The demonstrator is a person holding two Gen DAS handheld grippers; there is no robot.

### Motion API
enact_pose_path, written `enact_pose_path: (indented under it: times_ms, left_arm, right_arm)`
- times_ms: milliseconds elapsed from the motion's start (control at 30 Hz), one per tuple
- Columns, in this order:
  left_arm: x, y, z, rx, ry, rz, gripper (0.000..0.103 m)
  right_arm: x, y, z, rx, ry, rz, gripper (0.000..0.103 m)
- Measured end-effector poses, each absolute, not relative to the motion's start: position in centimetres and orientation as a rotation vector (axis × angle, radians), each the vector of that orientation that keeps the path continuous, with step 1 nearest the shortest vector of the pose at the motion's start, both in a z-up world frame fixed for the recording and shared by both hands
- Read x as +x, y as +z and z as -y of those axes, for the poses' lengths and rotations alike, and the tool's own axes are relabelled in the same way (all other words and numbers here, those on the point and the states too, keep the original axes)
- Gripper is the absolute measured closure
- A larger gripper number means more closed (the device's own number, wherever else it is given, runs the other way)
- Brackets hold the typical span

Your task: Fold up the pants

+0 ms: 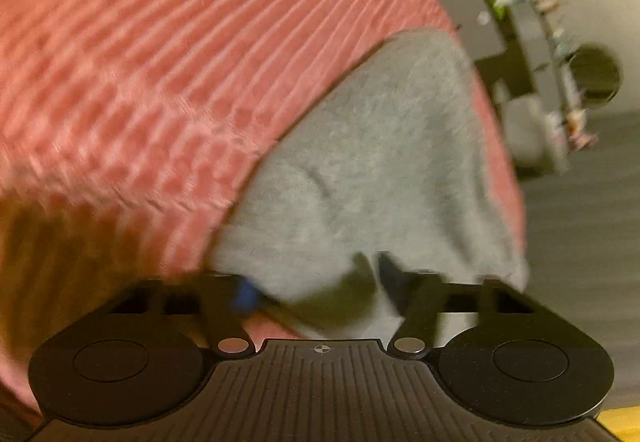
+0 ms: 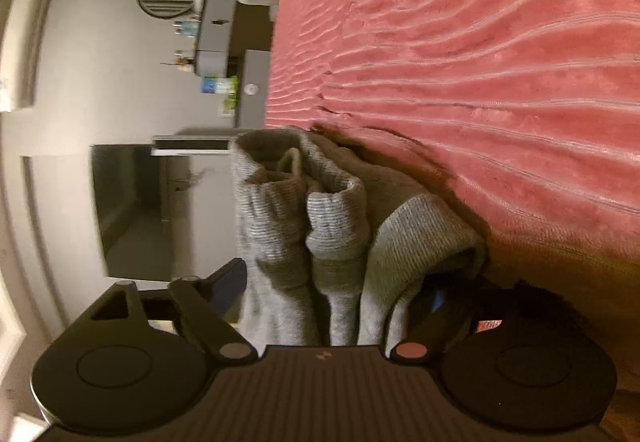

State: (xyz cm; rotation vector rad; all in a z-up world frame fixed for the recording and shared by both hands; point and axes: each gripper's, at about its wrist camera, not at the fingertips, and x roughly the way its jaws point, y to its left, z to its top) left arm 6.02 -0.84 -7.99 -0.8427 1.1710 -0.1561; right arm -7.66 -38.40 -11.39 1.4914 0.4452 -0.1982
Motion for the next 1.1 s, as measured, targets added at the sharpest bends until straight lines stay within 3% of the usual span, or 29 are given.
enact_pose_path:
  times_ms: [67,167,233,300,367,433,600,733,933,1033,1100]
  left_arm:
    - [6.2,-7.8,0.3,-0.833,-0.173,-1.166,0.074]
    - [4.6,-5.8,-0.7,-0.801,-0.208,-1.044,0.081]
    - [3.1,-3.5,-0.1,-0.655,-0.262,-0.887,0.081]
    - [2.3,-3.1,0.3,-0.586,-0.272,-0.842,0.080]
    - [2.9,-4.7,1.0,-0.543,-0.249,-0.927,0.080]
    - [3.0,-5.6,1.9,-0.475,-0.213,-0.986,0.077]
    - [2.7,-3.5,1.9,-0.493,-0.223,-0.961,0.074]
    - [2.3,-4.3,2.2,-0.466,-0.218,-0.981,0.064]
    - [2.4,-3.3,-0.3,-0.522,-0.153,-1.058,0.067]
    - [1.9,-0.9,-1.6,-0.443,-0.053,-0.991,0.063]
    - [1.5,1.3,-1.2,-0.345,-0.024,-0.858,0.044]
  right_arm:
    - [-7.4,-10.7,38.2,1.455,-0.227,-0.467,0.043]
    - [-7.1,-7.8,37.7,1.344,-0.210,-0.483,0.052]
    - [-7.7,-5.7,37.1,1.283,-0.104,-0.385,0.055]
    - [-8.3,-5.0,36.9,1.219,-0.030,-0.312,0.059]
    - [-8.0,-5.8,36.8,1.112,-0.088,-0.385,0.058]
    - [-7.1,-8.2,36.9,1.062,-0.247,-0.613,0.055]
    - [-9.2,-7.4,38.5,1.178,-0.176,-0.552,0.047]
    - [-10.0,-8.3,38.9,1.190,-0.170,-0.563,0.045]
    - [-10.8,-6.6,39.7,1.096,-0.237,-0.708,0.048]
    - [-12.1,-2.8,40.5,0.961,-0.284,-0.636,0.036]
    - [-12.7,-0.6,40.3,0.848,-0.297,-0.570,0.012]
